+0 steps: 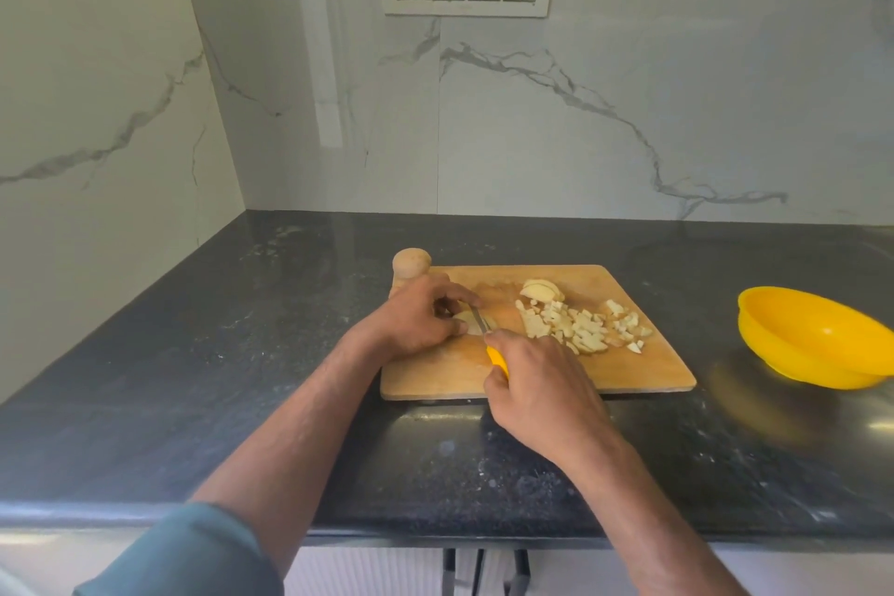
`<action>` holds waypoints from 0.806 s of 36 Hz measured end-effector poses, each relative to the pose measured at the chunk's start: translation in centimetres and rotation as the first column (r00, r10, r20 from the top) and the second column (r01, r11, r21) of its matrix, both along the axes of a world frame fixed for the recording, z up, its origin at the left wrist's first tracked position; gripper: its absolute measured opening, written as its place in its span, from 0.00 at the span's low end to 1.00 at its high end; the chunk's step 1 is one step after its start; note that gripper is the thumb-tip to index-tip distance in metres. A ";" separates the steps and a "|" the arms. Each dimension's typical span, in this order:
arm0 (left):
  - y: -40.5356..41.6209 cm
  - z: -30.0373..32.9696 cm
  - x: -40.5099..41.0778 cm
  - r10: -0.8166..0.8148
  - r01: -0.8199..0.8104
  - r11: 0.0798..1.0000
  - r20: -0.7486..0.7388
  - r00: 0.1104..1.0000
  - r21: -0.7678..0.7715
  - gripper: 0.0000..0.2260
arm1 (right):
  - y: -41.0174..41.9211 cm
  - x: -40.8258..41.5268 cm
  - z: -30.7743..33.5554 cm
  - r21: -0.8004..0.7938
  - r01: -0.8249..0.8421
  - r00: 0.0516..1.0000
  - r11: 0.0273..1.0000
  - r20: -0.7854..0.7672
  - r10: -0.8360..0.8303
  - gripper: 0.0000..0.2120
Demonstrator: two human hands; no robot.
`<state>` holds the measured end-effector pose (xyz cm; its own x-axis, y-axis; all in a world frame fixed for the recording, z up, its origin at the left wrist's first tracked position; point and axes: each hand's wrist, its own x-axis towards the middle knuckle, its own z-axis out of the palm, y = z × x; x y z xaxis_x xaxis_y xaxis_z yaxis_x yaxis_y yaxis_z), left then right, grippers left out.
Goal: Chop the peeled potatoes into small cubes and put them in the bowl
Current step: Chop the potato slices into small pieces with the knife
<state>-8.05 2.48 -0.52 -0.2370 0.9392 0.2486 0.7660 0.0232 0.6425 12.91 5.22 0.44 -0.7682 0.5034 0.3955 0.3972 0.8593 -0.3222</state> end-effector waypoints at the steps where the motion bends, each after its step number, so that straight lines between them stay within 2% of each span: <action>1: 0.0 0.0 0.0 0.000 0.000 1.000 -0.006 1.000 -0.013 0.16 | 0.0 0.2 0.0 -0.002 -0.005 1.000 1.000 0.003 0.005 0.20; 13: -0.1 0.3 0.1 0.001 -0.003 0.999 -0.042 0.999 -0.046 0.14 | -0.2 2.6 -0.6 -0.036 -0.016 0.999 0.999 -0.028 0.015 0.20; 17: -0.2 0.3 0.3 0.001 -0.002 1.000 -0.038 0.999 -0.031 0.14 | 0.4 3.7 -0.7 -0.136 0.019 0.984 0.990 -0.173 -0.043 0.15; 21: -0.5 0.1 0.3 0.040 -0.040 0.999 0.066 0.997 0.010 0.20 | 0.7 3.3 -1.0 -0.184 0.021 0.955 0.983 -0.286 -0.074 0.18; 25: -0.7 -0.1 -0.1 0.083 -0.092 0.994 0.131 0.988 0.066 0.24 | 0.8 1.3 -0.5 -0.106 0.009 0.976 0.994 -0.216 -0.032 0.18; 29: -0.8 0.0 -0.2 0.069 -0.083 0.992 0.135 0.988 0.099 0.21 | 0.5 0.0 -0.3 -0.078 -0.009 0.991 0.997 -0.135 -0.002 0.19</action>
